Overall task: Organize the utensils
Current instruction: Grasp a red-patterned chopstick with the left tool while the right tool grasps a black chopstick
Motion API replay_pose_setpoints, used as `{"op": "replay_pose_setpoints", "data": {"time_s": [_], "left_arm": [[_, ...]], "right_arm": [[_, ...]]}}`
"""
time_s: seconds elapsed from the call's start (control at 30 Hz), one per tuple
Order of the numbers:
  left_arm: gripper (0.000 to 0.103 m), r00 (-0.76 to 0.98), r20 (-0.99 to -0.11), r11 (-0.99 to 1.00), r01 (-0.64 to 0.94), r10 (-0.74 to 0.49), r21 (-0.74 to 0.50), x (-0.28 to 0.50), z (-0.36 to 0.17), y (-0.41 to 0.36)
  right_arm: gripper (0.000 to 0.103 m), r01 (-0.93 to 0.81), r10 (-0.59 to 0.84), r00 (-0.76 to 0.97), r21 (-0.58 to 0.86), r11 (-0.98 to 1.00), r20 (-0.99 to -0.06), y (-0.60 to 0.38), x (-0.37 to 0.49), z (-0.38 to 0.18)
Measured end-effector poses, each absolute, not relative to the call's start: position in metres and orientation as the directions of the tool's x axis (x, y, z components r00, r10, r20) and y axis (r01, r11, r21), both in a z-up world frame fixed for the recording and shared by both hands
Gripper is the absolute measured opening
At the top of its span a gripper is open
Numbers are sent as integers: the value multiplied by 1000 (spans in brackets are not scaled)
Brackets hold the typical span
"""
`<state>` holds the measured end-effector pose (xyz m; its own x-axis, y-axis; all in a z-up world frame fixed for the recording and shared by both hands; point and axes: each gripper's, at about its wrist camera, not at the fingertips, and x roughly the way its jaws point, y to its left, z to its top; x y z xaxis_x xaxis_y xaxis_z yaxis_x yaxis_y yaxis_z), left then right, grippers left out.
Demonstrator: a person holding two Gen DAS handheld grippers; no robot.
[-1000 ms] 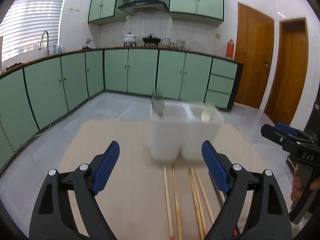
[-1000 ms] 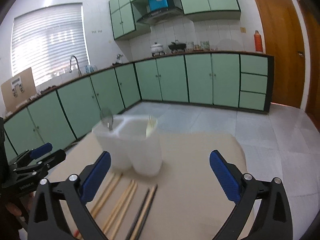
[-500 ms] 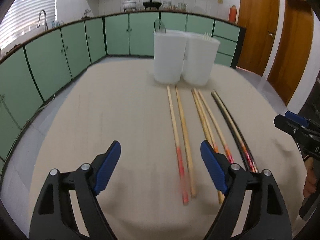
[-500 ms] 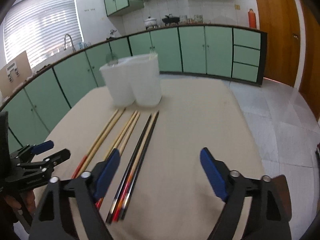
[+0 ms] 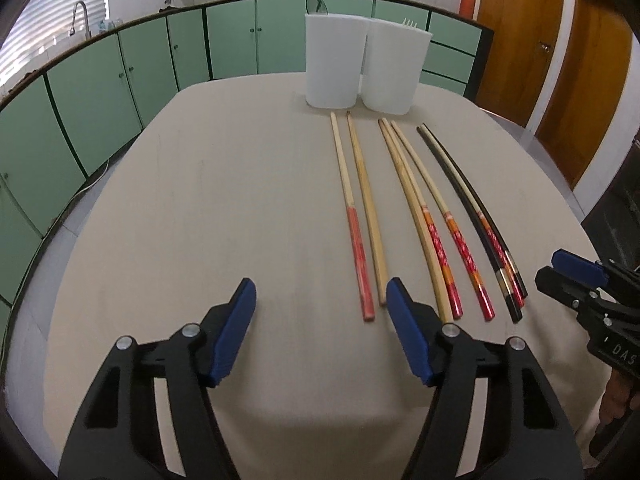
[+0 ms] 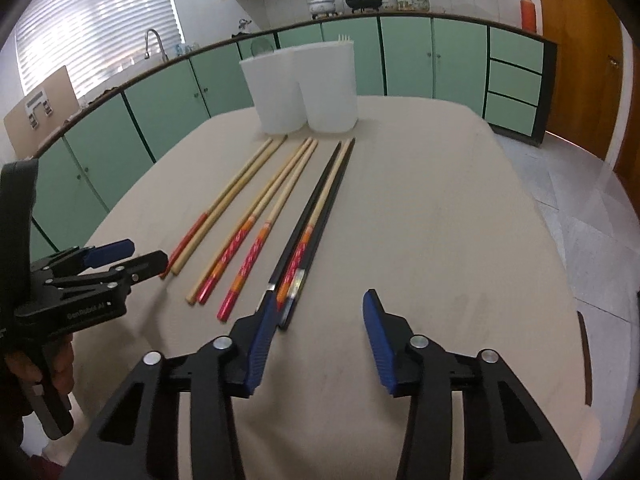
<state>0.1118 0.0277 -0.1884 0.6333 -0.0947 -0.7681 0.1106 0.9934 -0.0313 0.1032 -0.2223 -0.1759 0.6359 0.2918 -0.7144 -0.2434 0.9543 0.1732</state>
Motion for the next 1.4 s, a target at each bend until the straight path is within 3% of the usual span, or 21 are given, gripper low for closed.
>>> {"op": "replay_pose_setpoints", "data": {"time_s": [0.5,0.6,0.83,1.1,1.3,1.4], "left_arm": [[63,622,-780,995,96,-70,-13,113,-195,22],[63,622,-781,996,83,-57,-7,114,-195,24],[60,622,-781,997,79,-61,-14,114,-195,22],[38,629,-772,994,108,-92,-30,112,-196,15],[8,634,-763,990,134,-126,-52,115,-195,11],[5,632,-761,987,147,-148,-70,116,-195,9]], "right_arm": [[40,-268,260,635,108,957,-728,-207,101,-187],[36,-250,230,643,83,965,-730,-209,102,-188],[36,-235,239,641,109,966,-729,-215,103,-187],[31,-243,245,658,108,964,-712,-210,102,-190],[20,-234,246,665,115,965,-705,-213,106,-191],[8,-234,251,662,124,964,-706,-215,108,-192]]}}
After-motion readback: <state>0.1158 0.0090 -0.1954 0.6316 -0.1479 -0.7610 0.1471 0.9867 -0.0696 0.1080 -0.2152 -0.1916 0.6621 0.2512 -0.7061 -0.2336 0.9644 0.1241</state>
